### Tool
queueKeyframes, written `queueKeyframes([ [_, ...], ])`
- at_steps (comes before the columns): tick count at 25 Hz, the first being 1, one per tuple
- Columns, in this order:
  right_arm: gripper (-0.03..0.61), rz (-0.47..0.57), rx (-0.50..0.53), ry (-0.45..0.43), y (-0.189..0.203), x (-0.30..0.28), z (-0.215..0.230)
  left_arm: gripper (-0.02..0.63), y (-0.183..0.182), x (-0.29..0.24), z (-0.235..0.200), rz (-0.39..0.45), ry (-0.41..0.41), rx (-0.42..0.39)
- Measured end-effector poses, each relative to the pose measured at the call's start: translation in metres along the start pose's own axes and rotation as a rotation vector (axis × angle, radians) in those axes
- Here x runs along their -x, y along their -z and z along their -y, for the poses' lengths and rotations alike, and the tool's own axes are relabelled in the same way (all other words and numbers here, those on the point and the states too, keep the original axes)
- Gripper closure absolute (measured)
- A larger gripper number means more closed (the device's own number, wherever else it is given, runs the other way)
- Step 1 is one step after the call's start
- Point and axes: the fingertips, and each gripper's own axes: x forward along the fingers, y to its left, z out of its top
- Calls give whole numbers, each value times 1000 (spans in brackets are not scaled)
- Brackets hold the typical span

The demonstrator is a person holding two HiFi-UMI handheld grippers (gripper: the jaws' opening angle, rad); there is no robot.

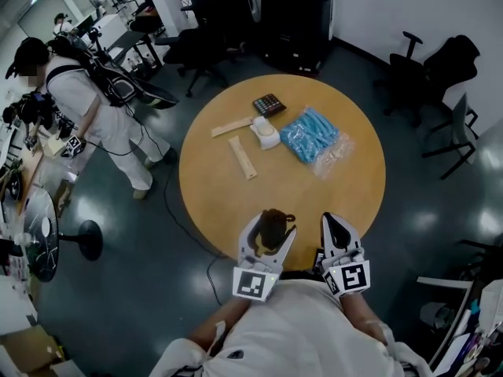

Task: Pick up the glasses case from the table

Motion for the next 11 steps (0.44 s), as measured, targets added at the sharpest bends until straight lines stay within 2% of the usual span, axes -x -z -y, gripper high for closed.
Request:
queueKeyframes([
  [7,563,4,5,-10,1,2,-8,308,2,7,-3,-1,-18,-19],
  [11,563,0,5,-13,4,4,-12,308,6,11,-3,-11,-16,-3],
])
